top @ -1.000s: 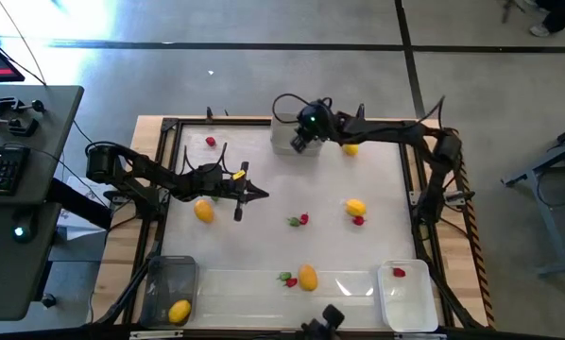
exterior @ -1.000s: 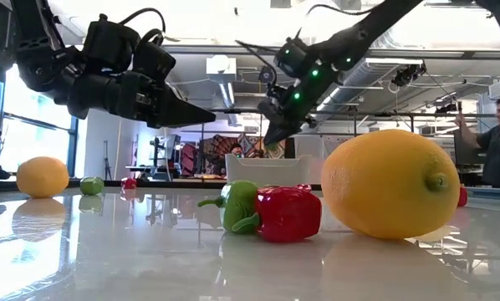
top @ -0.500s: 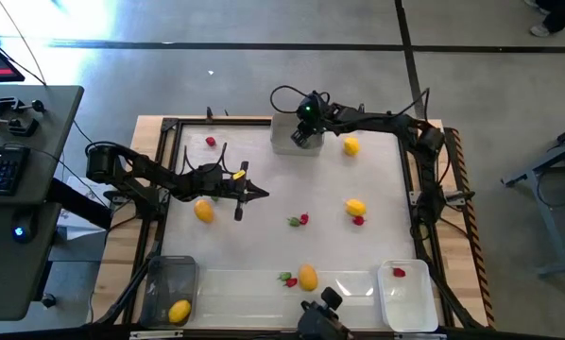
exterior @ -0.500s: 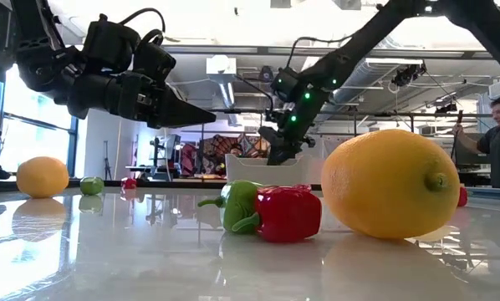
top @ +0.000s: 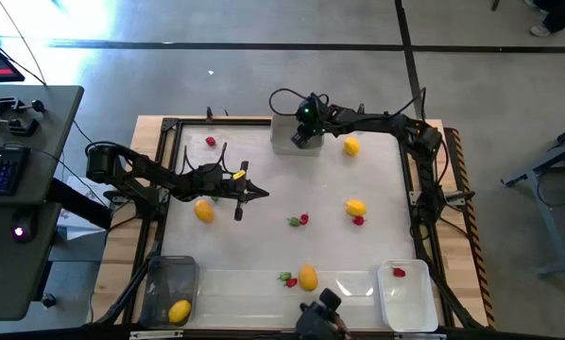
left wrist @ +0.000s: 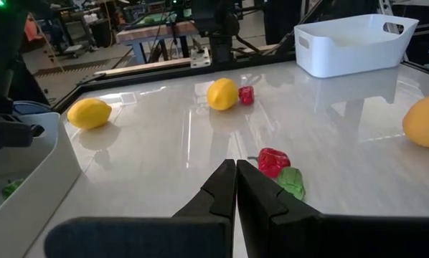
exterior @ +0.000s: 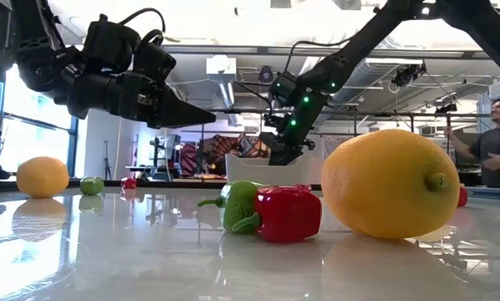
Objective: Sort produce into baskets
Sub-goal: Put the green chili pepper into the gray bin, then put the lemon into the black bin
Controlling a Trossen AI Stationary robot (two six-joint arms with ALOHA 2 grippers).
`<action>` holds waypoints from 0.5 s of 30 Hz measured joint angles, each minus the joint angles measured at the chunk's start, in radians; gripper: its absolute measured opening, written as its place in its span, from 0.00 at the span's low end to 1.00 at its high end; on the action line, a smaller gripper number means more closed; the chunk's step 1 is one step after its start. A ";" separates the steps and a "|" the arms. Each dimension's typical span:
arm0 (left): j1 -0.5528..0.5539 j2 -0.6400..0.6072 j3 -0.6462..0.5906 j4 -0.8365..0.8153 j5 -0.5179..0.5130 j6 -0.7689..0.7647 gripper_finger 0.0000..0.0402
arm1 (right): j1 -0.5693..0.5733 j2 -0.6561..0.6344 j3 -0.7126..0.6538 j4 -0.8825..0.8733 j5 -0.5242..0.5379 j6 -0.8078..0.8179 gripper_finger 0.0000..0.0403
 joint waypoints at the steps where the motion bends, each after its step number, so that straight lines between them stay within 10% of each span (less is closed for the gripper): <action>1: 0.000 0.000 0.000 -0.003 0.000 -0.001 0.00 | 0.003 0.000 0.000 -0.001 0.000 -0.001 0.33; 9: 0.000 0.000 0.000 -0.006 0.000 0.000 0.00 | 0.024 -0.004 0.000 -0.017 0.006 -0.034 0.52; 15: 0.002 0.000 0.000 -0.006 -0.002 0.026 0.00 | 0.056 -0.065 -0.003 -0.046 0.127 -0.042 0.45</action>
